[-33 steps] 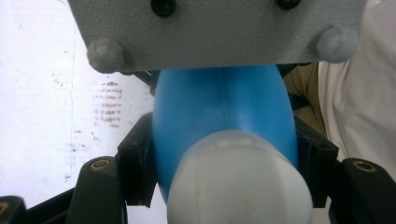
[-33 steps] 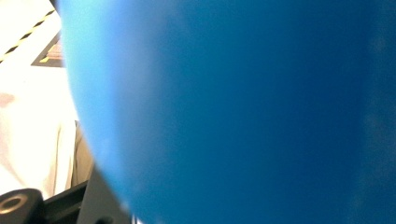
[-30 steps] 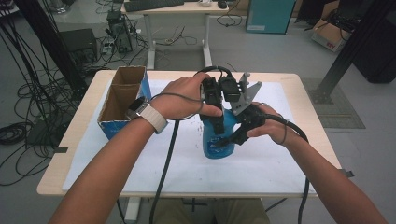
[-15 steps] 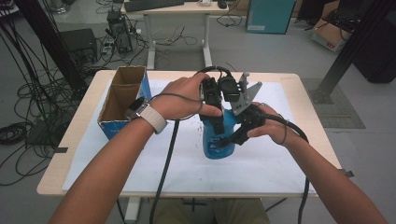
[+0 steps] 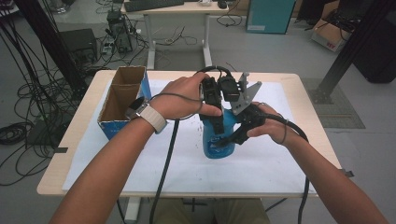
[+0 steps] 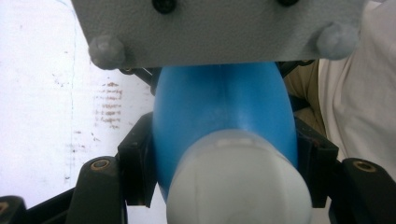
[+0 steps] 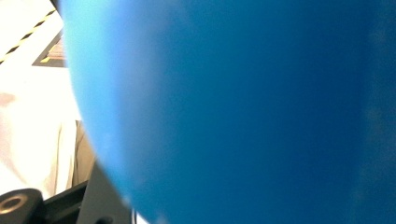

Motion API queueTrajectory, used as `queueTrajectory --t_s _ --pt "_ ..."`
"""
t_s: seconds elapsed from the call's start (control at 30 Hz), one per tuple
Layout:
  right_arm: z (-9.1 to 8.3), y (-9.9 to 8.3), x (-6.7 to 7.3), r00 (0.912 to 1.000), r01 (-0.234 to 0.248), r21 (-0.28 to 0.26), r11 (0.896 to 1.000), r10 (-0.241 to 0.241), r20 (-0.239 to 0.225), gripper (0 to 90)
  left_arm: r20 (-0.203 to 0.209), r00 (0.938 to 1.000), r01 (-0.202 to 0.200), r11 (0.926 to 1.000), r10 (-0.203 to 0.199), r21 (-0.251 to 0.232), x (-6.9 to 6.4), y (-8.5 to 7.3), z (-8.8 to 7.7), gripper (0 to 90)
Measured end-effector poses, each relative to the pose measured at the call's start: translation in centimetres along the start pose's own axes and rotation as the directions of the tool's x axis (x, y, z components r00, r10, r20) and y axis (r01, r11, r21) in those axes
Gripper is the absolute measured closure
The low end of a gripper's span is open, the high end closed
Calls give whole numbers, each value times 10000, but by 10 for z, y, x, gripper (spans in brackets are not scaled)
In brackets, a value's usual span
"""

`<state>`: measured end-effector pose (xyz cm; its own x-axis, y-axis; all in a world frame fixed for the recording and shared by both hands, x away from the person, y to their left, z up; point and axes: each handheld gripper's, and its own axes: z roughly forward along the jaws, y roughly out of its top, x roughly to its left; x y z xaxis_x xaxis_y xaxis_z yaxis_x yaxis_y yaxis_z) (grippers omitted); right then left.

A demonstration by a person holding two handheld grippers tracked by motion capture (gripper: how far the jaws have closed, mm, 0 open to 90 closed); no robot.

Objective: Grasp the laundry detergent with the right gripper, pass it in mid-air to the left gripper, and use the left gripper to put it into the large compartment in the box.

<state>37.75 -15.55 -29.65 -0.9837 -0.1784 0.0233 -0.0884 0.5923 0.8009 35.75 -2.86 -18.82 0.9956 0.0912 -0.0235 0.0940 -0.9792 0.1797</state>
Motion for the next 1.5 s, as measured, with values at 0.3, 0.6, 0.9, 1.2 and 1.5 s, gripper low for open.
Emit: queueTrajectory --t_s 0.3,0.6,0.9,1.2,1.5 --pt "0 0 0 10000 11 16 10000 -10 -19 435 41 10000 -1 10000 1 28 0 0 0 373" --pt "0 0 0 10000 32 8 10000 -31 -22 435 -14 10000 19 10000 -19 -74 0 -1 0 373" --pt "1 0 2 10000 -1 43 10000 1 -16 435 -69 9999 83 9999 -83 -95 -2 -2 0 372" --pt "1 1 1 10000 38 57 10000 -38 -71 435 -22 10000 58 10000 -59 -52 -2 -3 1 372" --pt "2 1 0 9999 60 82 9999 -59 -102 435 -62 10000 67 10000 -67 -67 -1 -3 1 372"
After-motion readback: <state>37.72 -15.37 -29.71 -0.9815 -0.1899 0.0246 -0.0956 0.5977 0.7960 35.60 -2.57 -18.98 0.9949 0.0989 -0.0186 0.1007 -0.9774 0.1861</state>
